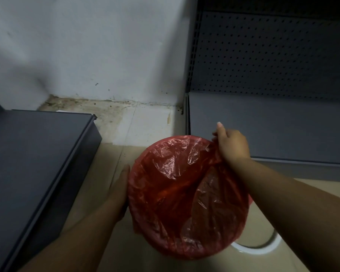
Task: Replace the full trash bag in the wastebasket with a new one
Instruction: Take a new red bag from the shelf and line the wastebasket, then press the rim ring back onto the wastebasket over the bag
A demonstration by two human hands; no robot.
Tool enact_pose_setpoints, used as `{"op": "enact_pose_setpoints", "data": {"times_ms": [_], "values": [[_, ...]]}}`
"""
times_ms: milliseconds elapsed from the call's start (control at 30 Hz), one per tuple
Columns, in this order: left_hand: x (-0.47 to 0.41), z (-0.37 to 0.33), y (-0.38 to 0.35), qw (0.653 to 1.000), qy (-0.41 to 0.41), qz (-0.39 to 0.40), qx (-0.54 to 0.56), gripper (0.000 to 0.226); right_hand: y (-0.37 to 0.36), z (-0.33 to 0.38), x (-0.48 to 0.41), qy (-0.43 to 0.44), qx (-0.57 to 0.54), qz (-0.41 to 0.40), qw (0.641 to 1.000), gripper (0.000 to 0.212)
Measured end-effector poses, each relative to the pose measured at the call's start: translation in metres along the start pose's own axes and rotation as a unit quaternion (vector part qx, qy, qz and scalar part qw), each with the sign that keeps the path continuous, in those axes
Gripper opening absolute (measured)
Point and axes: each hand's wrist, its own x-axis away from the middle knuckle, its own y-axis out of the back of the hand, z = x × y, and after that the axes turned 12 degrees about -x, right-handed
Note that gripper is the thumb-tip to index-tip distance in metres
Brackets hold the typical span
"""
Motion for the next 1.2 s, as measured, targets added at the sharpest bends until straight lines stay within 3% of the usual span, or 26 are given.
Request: {"op": "enact_pose_setpoints", "data": {"times_ms": [100,200,300,367,533,667,733,867,967,1067,1200], "values": [[-0.005,0.006,0.007,0.999,0.029,0.013,-0.036,0.059,0.011,-0.009,0.017,0.073,0.031,-0.042,0.996,0.052],[-0.005,0.006,0.011,0.998,0.036,0.030,-0.048,0.064,0.026,-0.017,0.042,0.083,0.053,-0.020,0.995,0.043],[0.001,0.003,0.010,0.998,0.027,0.035,-0.037,0.057,0.036,-0.034,0.069,0.019,-0.013,0.012,1.000,0.040],[0.009,0.000,0.005,0.999,0.011,0.042,-0.017,0.055,0.037,-0.045,0.088,-0.045,-0.110,0.023,0.993,0.050],[0.024,-0.002,-0.002,0.999,0.032,0.014,0.040,0.063,0.024,-0.050,0.111,-0.173,-0.288,-0.003,0.942,0.059],[0.027,-0.008,0.002,0.998,0.039,-0.035,0.033,0.062,0.013,-0.056,0.114,-0.216,-0.289,0.002,0.933,0.060],[0.024,-0.012,0.006,0.996,0.023,-0.082,-0.025,0.060,0.013,-0.059,0.113,-0.204,-0.290,0.010,0.935,0.062],[0.024,-0.026,0.014,0.955,-0.056,-0.173,-0.233,0.050,0.027,-0.078,0.095,-0.128,-0.217,-0.021,0.968,0.057],[0.019,-0.034,0.016,0.895,-0.183,-0.217,-0.346,0.046,0.053,-0.110,0.076,-0.081,0.003,-0.035,0.996,0.040],[0.018,-0.046,0.007,0.835,-0.233,-0.209,-0.453,0.049,0.074,-0.155,0.069,-0.107,0.196,0.058,0.973,0.047],[0.025,-0.062,-0.009,0.787,-0.280,-0.175,-0.522,0.055,0.079,-0.202,0.077,-0.211,0.256,0.127,0.935,0.054]]}}
